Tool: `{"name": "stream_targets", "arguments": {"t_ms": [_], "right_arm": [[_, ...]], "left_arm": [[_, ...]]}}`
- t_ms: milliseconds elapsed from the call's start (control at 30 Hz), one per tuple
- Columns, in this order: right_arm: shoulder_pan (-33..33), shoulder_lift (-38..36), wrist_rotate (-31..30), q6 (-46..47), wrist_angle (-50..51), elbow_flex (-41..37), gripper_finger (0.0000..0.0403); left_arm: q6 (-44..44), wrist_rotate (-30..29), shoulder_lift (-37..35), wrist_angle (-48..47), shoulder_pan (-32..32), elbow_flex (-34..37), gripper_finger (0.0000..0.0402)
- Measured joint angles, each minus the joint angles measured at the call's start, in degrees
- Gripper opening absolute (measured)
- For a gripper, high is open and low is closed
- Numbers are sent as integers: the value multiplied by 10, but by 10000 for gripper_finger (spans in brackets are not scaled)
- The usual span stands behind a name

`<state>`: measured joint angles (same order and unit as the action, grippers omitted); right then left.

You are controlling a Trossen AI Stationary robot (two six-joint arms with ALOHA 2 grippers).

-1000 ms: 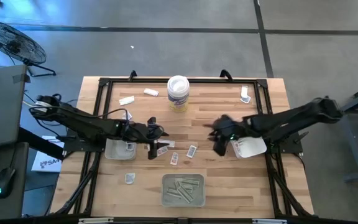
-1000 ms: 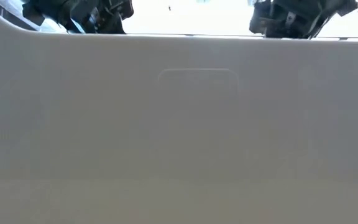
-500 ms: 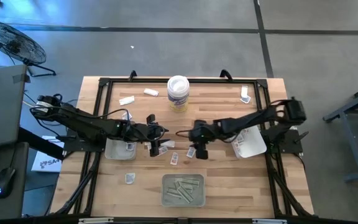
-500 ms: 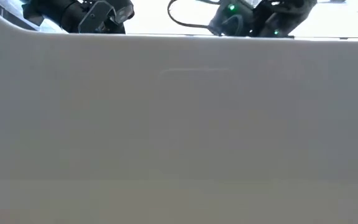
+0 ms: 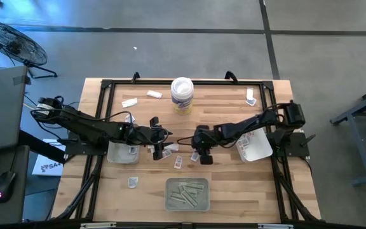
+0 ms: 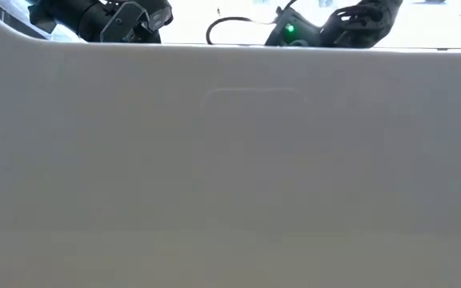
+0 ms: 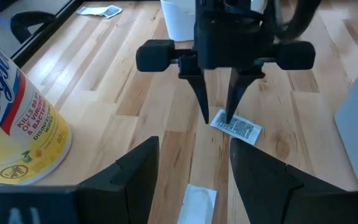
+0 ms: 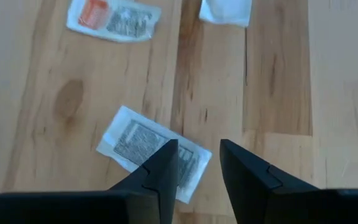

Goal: Pick & Place First Aid Supplies
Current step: Put the orange ointment pack into the white bin

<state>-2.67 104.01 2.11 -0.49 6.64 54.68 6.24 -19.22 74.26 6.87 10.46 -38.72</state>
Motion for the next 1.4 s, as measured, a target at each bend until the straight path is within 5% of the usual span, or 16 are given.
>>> {"name": "stream_targets", "arguments": {"t_ms": [667,1133,1400], "right_arm": [[0,33,-8,-11,4,0,78],[4,34,-32,16,22,-1,5],[-9,-51,-39,65,78,-5,3]], "left_arm": [[0,1,0,-2,0,0,195],[11,2,0,-2,0,0,195],[15,5,0,-8,0,0,195]]}}
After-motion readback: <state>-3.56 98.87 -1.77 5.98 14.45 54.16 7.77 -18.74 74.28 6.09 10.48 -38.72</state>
